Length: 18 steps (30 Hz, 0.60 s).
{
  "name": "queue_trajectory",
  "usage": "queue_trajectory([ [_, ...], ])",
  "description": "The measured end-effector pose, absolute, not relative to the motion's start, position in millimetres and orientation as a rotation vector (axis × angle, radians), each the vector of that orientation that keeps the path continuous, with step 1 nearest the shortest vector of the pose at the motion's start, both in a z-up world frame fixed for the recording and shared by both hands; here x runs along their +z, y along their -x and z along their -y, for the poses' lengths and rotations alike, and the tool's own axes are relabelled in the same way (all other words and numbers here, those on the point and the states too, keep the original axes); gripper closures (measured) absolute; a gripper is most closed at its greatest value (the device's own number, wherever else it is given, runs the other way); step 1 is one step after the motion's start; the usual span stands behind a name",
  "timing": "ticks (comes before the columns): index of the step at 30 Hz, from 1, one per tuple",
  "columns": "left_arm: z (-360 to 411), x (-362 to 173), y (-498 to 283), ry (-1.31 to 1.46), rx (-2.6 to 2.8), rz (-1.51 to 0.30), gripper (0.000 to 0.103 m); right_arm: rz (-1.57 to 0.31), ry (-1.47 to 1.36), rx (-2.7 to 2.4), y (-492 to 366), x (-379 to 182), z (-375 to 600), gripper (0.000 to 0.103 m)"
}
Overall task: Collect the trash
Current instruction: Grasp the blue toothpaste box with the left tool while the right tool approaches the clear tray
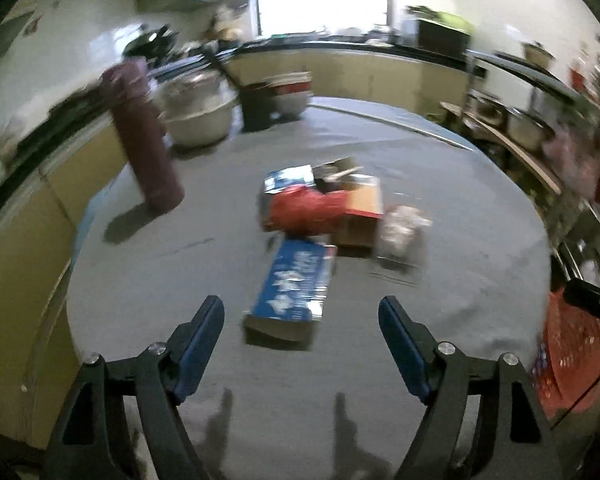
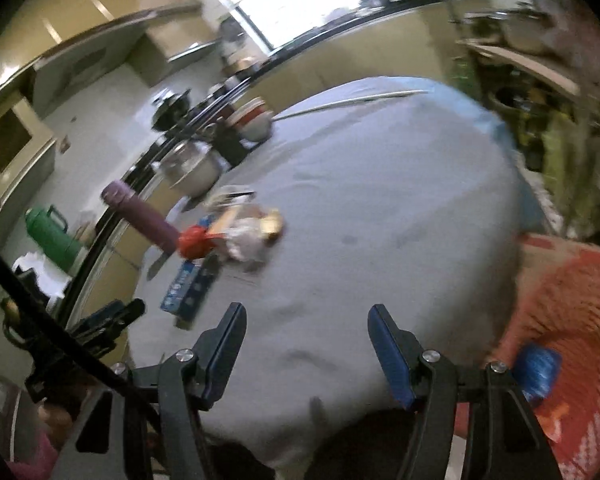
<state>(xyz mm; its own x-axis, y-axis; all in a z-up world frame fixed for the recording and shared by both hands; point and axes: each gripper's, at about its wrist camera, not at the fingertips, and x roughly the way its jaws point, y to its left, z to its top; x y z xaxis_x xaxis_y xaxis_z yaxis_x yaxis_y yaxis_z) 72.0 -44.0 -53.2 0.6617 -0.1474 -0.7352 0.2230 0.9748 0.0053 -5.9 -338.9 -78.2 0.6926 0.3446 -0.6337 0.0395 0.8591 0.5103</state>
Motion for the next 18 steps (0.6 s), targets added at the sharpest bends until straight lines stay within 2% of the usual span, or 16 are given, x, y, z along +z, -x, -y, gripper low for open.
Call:
queue_trajectory([
  [8, 34.8, -82.6, -99.8, -0.036, -0.216, -0.907, 0.022, -0.857, -0.553, 0.238, -78.2, -86.8, 291.7, 0.037],
  [12, 32.0, -89.5, -111.5, 0.001, -0.227, -0.934, 0.022, -0.900, -0.622, 0.248, -110.9, -103.2, 280.8, 0.047],
  [18, 28.8, -98.5, -127.3, 0.074, -0.269, -0.980, 0.022, -0.912, -0.613, 0.204, -137.7, -114.1, 270.2, 0.048],
])
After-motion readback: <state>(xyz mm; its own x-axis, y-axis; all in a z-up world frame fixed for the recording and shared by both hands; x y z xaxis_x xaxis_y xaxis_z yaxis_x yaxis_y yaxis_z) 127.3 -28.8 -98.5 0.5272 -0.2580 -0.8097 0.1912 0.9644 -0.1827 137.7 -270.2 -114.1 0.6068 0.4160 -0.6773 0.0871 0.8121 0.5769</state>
